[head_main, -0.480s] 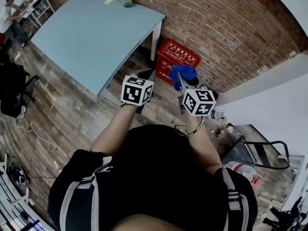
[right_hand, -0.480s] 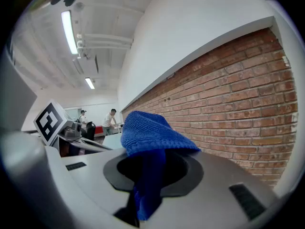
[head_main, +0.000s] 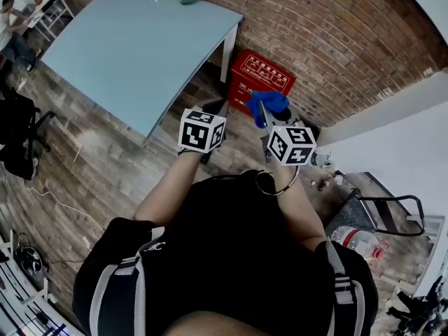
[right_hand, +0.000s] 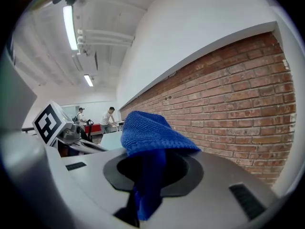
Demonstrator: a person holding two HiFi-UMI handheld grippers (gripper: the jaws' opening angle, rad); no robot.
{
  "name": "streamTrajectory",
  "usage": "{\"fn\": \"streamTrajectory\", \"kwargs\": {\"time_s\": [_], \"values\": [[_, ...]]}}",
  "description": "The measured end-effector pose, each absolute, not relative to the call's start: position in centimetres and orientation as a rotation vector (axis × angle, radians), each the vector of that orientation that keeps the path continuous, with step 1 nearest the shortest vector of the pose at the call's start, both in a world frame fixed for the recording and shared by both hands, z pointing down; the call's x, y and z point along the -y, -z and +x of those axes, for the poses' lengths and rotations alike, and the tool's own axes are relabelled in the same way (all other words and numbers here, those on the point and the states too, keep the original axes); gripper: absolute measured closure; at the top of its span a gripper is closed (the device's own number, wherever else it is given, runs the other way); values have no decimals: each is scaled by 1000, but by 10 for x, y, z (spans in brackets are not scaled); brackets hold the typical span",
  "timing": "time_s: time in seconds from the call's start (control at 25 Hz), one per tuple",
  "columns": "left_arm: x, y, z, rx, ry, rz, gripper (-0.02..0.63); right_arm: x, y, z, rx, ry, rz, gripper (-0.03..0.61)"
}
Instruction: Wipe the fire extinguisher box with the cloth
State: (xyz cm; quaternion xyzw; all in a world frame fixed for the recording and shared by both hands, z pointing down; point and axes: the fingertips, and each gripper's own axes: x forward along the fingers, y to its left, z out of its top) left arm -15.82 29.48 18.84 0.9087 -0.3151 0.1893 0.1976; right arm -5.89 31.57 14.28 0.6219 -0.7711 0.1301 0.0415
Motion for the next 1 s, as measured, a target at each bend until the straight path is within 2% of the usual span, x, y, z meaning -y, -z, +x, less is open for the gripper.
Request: {"fn": "streamTrajectory", "kwargs": {"time_s": [0.44, 1.0], "values": [[-239, -202, -129, 876, -567, 2555, 609, -247, -153, -17, 2365, -407, 1957, 482], [-51, -197, -43, 969, -539, 2469, 609, -49, -156, 82, 2376, -428, 1836, 482]]}}
